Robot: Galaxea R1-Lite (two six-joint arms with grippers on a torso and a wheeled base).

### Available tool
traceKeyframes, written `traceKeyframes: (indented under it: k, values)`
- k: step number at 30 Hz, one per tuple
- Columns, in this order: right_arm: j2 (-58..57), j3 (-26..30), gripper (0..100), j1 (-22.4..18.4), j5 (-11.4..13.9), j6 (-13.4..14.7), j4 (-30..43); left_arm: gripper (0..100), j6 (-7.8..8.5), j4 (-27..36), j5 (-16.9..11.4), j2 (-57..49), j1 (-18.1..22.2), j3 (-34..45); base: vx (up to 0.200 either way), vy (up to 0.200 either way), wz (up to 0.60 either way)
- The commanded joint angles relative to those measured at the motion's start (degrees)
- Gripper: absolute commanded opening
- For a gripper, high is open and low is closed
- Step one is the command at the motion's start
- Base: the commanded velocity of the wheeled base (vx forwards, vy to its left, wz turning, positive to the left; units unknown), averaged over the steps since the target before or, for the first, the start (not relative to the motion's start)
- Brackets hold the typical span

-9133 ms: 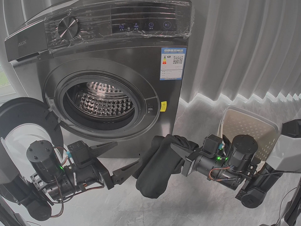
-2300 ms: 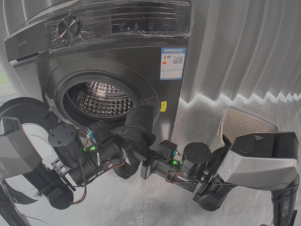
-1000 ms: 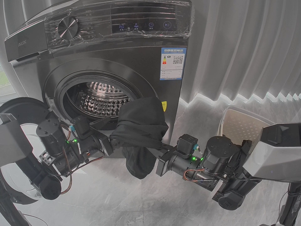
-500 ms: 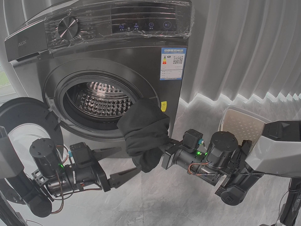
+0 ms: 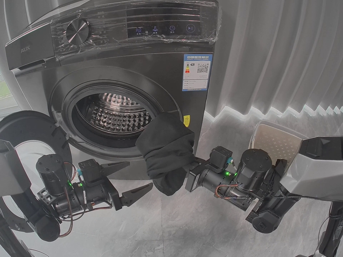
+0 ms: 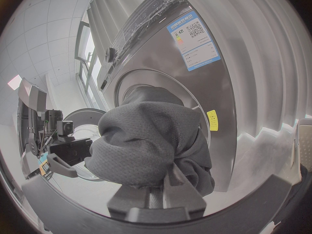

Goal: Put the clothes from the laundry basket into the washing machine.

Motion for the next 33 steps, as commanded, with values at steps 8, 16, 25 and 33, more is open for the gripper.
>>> traceKeyframes:
  k: [8,16,25,33]
  values:
    - [-0.55,0.02,0,1.96,0.04,0.43,0.01,100,0.73,-0.16,-0.07,3.85,0.76,-0.98,0.0,0.0,0.0]
    - [-0.38,0.02,0,4.78,0.04,2.19,0.01,100,3.11,-0.34,-0.16,8.42,-0.83,-4.93,0.0,0.0,0.0]
    - [0.06,0.02,0,6.45,0.04,3.16,-0.07,100,3.46,-0.34,-0.07,11.5,-0.91,-11.96,0.0,0.0,0.0]
    - [0.06,0.02,0,7.41,-0.23,4.56,-0.07,100,3.37,-0.34,0.01,12.55,-2.41,-14.07,0.0,0.0,0.0]
